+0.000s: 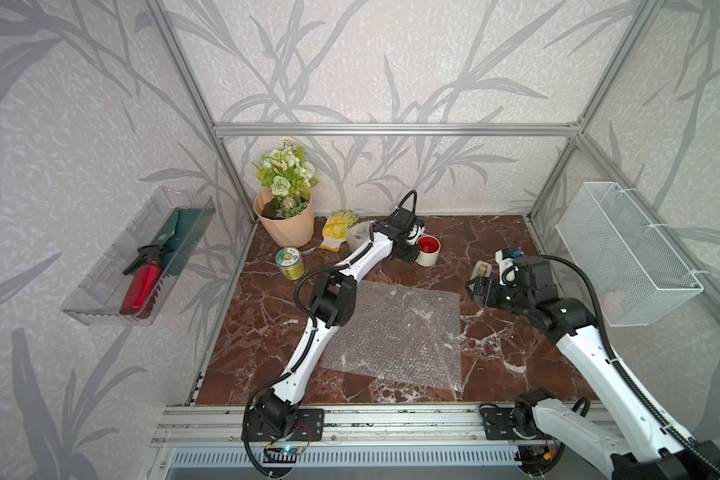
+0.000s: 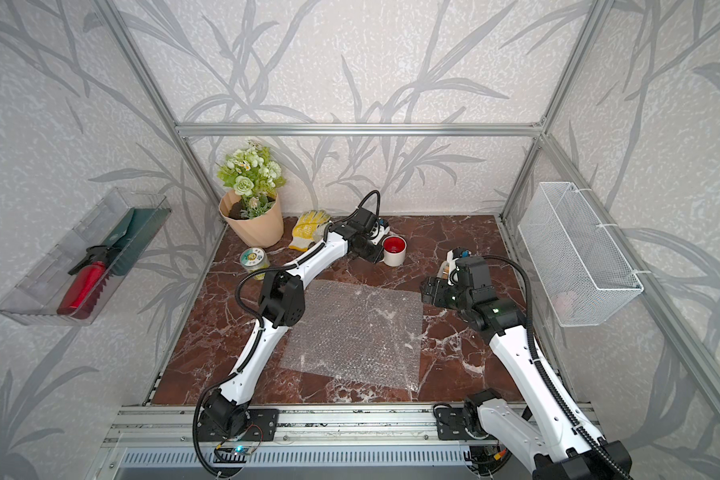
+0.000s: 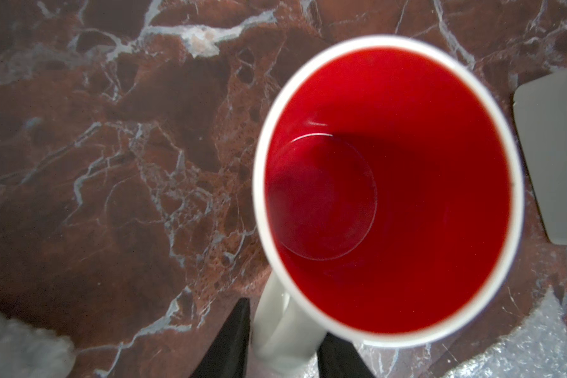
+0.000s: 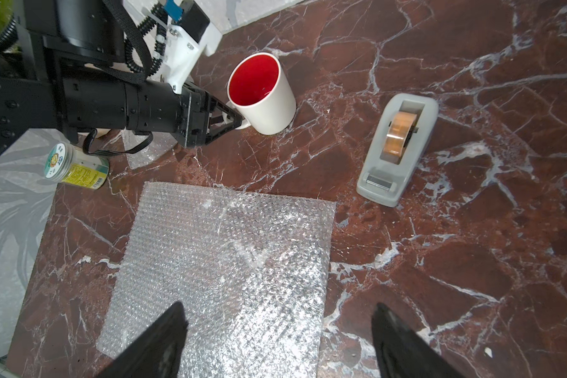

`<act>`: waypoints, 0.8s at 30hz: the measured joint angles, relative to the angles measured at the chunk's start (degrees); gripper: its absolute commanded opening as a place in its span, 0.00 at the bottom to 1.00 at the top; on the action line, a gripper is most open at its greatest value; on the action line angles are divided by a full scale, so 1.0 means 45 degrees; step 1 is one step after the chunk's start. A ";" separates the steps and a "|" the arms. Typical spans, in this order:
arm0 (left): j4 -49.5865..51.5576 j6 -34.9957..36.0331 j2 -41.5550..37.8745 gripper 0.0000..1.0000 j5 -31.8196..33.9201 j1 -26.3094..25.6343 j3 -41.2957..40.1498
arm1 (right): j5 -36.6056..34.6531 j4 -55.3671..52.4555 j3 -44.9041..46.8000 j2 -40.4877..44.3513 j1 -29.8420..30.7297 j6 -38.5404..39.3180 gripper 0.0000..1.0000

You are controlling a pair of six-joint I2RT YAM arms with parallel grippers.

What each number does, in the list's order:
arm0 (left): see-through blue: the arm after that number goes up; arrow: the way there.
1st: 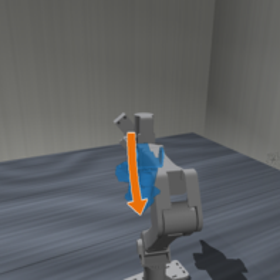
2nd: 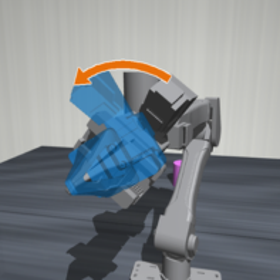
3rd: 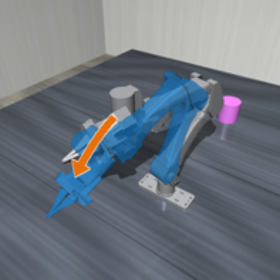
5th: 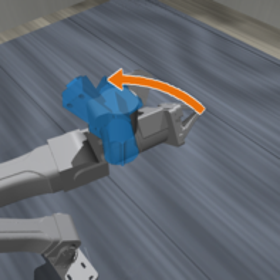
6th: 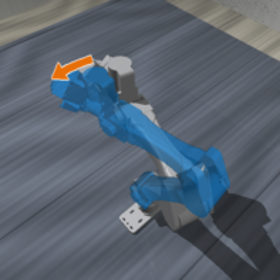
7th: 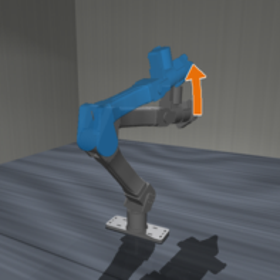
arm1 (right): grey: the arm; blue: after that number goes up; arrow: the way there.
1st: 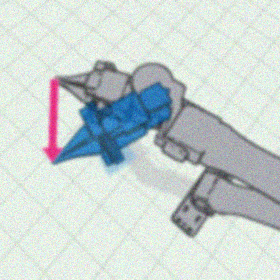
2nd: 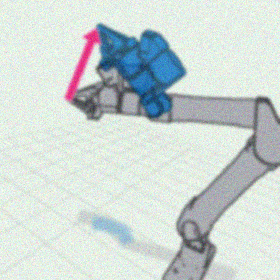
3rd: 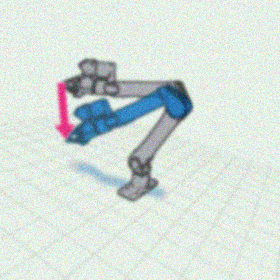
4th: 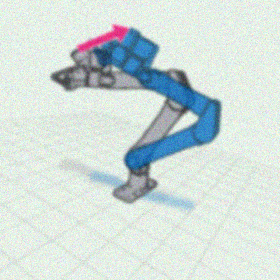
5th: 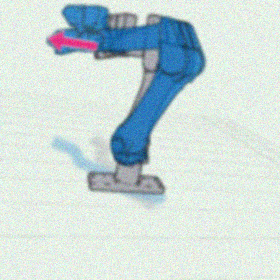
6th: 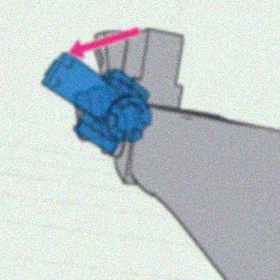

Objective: Wrap mugs in bubble wrap
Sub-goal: Pick up the mug from the center of the board.

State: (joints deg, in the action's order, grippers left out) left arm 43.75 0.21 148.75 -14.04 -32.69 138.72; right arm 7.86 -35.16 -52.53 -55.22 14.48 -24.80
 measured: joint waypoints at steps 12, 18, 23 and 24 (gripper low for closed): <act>0.0049 -0.0291 -0.0034 0.00 0.0685 -0.0355 0.0000 | 0.0073 -0.0243 0.0520 0.0549 -0.0141 0.0000 0.86; 0.0850 -0.0869 -0.0719 0.00 0.2764 -0.0918 -0.0525 | 0.0180 -0.0330 0.0709 0.0865 -0.0141 -0.0058 0.86; 0.1802 -0.1787 -0.2686 0.00 0.3793 -0.1205 -0.2074 | 0.0248 -0.0549 0.0787 0.1083 -0.0155 -0.0136 0.86; 0.1817 -0.2021 -0.3361 0.00 0.3920 -0.1277 -0.2701 | 0.0277 -0.0627 0.0797 0.1122 -0.0160 -0.0155 0.86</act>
State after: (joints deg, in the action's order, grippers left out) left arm 51.92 -8.88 133.62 3.60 -38.44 126.56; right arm 9.10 -37.98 -48.95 -50.17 13.76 -25.50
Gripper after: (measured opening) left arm 0.161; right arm 0.863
